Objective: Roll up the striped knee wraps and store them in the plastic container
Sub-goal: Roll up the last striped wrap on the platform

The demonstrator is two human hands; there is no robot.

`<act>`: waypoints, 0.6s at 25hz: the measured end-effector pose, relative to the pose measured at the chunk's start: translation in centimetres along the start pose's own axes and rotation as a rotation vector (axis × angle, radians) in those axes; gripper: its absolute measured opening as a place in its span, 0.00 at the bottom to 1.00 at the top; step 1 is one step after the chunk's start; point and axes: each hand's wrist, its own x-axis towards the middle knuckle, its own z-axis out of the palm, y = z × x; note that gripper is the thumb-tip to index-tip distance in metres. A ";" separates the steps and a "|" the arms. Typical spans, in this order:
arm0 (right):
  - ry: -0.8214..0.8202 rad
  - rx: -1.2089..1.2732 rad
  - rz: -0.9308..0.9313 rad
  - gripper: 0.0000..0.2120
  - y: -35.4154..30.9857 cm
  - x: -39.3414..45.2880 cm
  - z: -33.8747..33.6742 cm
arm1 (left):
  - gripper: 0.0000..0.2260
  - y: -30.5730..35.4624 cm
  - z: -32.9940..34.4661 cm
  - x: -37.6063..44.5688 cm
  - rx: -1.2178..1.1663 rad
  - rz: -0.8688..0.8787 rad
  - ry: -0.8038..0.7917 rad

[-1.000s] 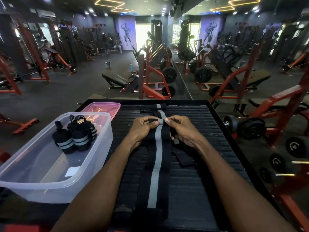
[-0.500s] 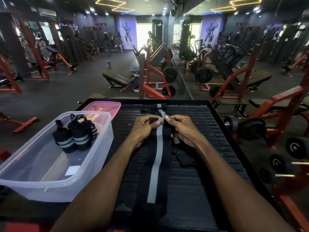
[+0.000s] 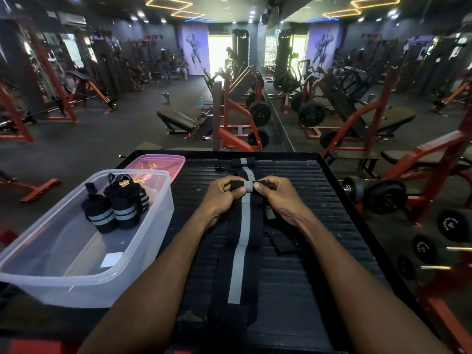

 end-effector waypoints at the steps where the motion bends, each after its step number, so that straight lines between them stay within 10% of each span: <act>1: 0.030 -0.025 -0.050 0.03 -0.2 -0.2 -0.1 | 0.10 -0.1 0.0 0.0 -0.003 -0.010 -0.009; 15: 0.099 0.018 -0.124 0.07 -0.2 -0.2 0.1 | 0.11 0.1 0.3 -0.2 -0.116 -0.101 -0.044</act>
